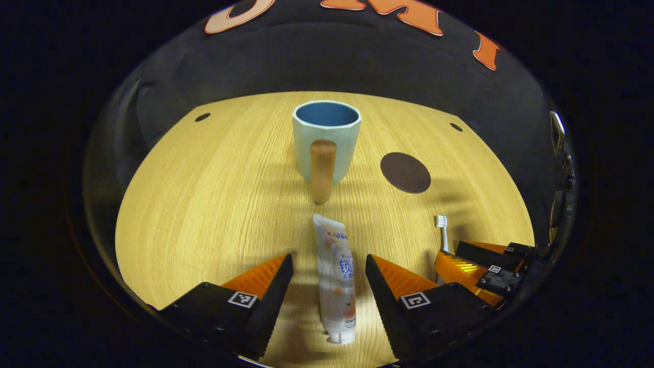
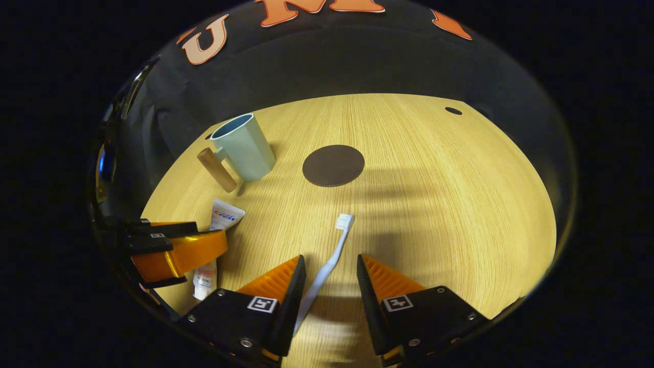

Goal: Put the toothbrush and toothpaste on the desktop into the cup, then pick up the cup and place it on the coaster on the desktop.

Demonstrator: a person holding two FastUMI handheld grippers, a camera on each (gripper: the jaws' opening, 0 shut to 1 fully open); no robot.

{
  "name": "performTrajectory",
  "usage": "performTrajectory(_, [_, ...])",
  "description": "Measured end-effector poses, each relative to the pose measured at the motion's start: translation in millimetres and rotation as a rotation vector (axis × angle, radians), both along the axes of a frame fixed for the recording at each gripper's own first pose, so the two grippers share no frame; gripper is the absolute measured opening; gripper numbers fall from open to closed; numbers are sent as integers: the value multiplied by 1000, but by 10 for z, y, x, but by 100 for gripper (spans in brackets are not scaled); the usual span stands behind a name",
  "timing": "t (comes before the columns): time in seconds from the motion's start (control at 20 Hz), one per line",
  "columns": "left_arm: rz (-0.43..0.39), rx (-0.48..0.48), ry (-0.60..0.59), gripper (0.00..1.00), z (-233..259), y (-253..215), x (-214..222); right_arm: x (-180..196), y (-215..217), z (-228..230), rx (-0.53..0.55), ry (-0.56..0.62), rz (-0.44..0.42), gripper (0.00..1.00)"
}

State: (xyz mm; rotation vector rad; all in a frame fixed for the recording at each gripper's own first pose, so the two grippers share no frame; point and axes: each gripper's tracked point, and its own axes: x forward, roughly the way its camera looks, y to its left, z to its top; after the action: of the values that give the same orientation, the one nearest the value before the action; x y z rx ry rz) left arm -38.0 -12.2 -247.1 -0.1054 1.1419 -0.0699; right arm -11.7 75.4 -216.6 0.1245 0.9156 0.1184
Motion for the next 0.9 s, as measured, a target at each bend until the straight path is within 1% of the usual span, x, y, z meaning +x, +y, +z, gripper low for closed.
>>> performTrajectory(0.05, [11, -11, 38, 82, -45, -14, -44, -5, -30, -6, -20, 0, 10, 58])
performTrajectory(0.1, [18, 8, 64, 79, -121, 15, -41, 16, -14, -19, -26, -7, 11, 31])
performTrajectory(0.15, [20, 15, 59, 75, -123, 23, 7, 25, 4, -9, -11, -7, 9, 25])
performTrajectory(0.2, [22, 21, 62, 65, -144, 7, 14, 27, 29, -17, 19, 4, 8, 20])
performTrajectory(0.25, [23, 31, 74, 62, -158, 10, 6, 45, 65, -8, 53, 8, 14, 17])
performTrajectory(0.3, [22, 39, 77, 53, -189, 21, 28, 26, 79, 3, 85, 19, 18, 14])
performTrajectory(0.35, [25, 34, 79, 51, -187, 24, 15, 28, 99, 22, 114, 22, 19, 12])
performTrajectory(0.4, [29, 31, 80, 45, -163, 34, 14, 40, 145, 14, 145, 26, 20, 8])
performTrajectory(0.45, [46, 27, 70, 41, -169, 65, 59, 55, 195, 3, 177, 32, 19, 7])
performTrajectory(0.5, [63, 6, 78, 28, -166, 67, 94, 68, 245, -4, 199, 31, 23, 5])
performTrajectory(0.55, [64, -30, 67, 16, -151, 34, 150, 77, 251, -5, 202, 24, 30, 4])
performTrajectory(0.6, [71, -55, 67, 16, -131, -4, 100, 78, 251, 10, 206, 13, 33, 4])
performTrajectory(0.65, [78, -70, 63, 12, -148, -16, 112, 106, 244, 26, 212, 3, 28, 3])
performTrajectory(0.8, [74, -115, 35, 12, -187, -13, 49, 154, 260, 106, 242, -40, 37, 2])
performTrajectory(0.9, [66, -124, -11, 12, -167, 91, 121, 178, 253, 170, 262, -65, 32, 2])
